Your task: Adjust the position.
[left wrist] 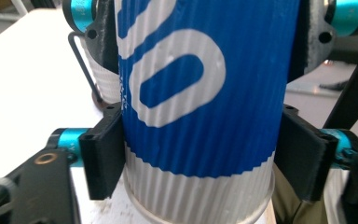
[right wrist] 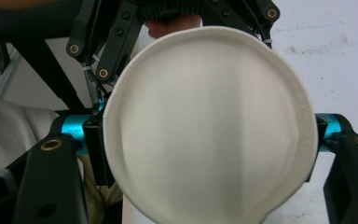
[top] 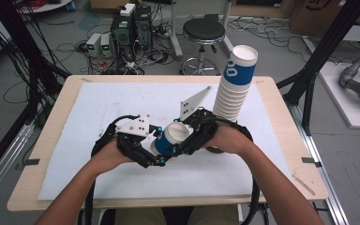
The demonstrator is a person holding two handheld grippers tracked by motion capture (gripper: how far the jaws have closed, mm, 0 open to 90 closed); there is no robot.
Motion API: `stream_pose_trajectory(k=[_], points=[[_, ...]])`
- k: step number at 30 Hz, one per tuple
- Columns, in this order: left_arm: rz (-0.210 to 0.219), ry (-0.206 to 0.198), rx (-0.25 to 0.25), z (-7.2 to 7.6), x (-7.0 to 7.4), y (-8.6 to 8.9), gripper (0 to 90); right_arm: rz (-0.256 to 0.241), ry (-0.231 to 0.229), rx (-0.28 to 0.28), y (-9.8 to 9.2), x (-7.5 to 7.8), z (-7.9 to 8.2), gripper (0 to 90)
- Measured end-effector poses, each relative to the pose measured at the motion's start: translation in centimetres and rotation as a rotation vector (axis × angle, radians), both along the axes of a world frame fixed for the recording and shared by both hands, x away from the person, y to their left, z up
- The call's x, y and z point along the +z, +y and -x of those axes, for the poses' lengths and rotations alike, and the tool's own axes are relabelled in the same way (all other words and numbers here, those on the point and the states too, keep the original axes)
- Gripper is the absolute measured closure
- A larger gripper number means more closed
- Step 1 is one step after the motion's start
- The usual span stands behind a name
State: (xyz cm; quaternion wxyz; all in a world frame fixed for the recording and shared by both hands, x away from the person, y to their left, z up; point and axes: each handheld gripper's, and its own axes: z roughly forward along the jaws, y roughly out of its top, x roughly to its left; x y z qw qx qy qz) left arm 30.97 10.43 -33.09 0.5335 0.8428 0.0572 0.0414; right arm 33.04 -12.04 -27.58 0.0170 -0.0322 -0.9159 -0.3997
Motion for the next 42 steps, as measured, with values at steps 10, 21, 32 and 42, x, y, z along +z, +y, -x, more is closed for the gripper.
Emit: stream_pose_trajectory(k=[10, 21, 32, 42], points=[[0.224, 0.019, 0.081, -0.2, -1.6, 1.4, 14.0, -0.133, 0.018, -0.081, -2.3, -1.1, -0.5, 28.3], [0.333, 0.033, 0.102, -0.3, -2.1, 2.2, 13.4, -0.267, 0.037, -0.156, -4.4, -2.7, -0.1, 28.5], [0.379, 0.053, 0.112, -0.4, -2.5, 1.9, 13.4, -0.378, 0.08, -0.202, -5.7, -4.6, 0.1, 28.5], [0.371, 0.067, 0.085, -0.2, -3.0, 0.9, 13.4, -0.468, 0.11, -0.208, -5.5, -6.0, 0.6, 28.5]])
